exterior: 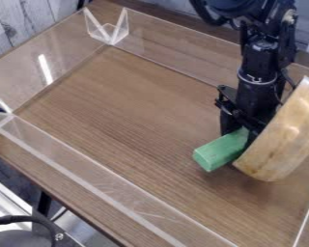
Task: Remove the green block from inside the brown bowl and put it on the table
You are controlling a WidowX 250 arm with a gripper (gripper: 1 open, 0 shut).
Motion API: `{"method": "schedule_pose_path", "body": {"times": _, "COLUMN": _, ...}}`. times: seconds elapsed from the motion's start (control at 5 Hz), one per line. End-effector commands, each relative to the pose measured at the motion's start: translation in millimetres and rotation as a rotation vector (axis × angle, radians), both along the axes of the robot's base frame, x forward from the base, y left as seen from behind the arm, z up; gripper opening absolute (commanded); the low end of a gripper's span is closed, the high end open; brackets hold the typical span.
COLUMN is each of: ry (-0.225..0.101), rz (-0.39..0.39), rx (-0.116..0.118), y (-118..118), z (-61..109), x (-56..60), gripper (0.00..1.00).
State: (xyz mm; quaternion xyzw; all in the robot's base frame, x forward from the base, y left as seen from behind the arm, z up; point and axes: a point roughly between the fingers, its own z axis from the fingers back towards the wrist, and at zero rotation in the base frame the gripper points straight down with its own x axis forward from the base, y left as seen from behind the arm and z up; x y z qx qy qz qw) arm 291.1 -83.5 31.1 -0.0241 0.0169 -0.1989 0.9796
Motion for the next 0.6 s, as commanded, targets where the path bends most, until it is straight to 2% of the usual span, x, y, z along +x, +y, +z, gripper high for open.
{"method": "schedule_pose_path", "body": {"times": 0.0, "ry": -0.081, "rz": 0.006, "rx": -0.017, "y": -0.3, "z": 24.4, "x": 9.3, "gripper": 0.00}}
{"method": "schedule_pose_path", "body": {"times": 0.4, "ry": -0.086, "rz": 0.025, "rx": -0.015, "y": 2.8, "z": 27.5, "x": 9.8, "gripper": 0.00}}
